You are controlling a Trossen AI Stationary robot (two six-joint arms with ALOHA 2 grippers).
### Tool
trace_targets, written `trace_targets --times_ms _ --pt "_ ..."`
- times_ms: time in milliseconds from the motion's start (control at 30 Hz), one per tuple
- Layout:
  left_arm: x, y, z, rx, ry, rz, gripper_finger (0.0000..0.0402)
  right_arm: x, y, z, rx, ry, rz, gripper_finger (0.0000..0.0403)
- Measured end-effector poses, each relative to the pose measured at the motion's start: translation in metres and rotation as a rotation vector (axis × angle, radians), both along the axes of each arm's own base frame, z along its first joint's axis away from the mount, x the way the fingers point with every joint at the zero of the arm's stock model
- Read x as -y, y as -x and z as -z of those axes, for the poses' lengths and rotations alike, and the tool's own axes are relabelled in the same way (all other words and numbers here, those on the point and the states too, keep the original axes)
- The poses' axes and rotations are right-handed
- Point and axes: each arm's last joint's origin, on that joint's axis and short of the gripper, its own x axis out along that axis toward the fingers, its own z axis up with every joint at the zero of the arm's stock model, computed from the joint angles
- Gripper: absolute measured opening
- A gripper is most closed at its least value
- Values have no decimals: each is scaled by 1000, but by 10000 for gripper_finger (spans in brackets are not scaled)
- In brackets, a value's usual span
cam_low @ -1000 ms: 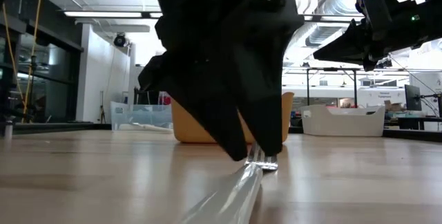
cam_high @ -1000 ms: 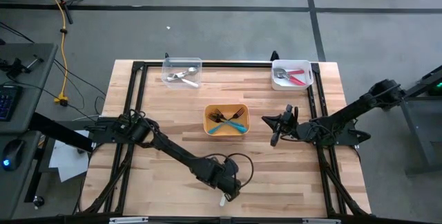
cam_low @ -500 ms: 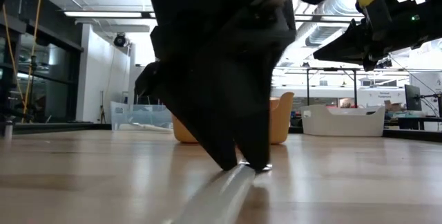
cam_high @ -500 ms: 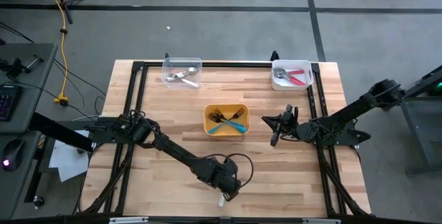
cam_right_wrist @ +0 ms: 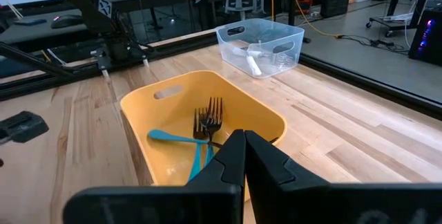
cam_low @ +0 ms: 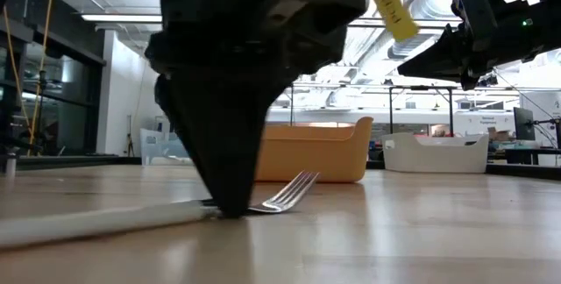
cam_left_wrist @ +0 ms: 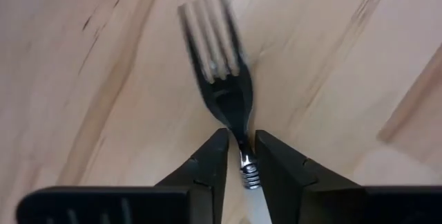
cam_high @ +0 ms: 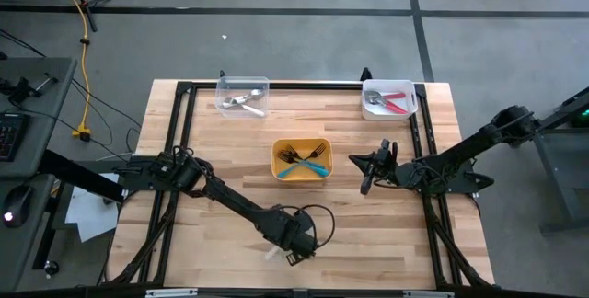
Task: Sort silverware by color (type)
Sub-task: Put the white fork into the transparent bin
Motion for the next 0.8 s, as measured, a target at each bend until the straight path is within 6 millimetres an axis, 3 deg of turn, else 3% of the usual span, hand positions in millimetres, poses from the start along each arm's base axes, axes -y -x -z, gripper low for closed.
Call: trace_targets --times_ms 200,533,800 --pt "-2 3 -1 -58 0 1 55 0 0 0 0 0 -1 0" --pt "-8 -1 0 -61 -5 117 90 0 0 0 -4 7 -3 0" --pt "-9 0 0 -84 -20 247 13 0 0 0 -10 19 -5 0"
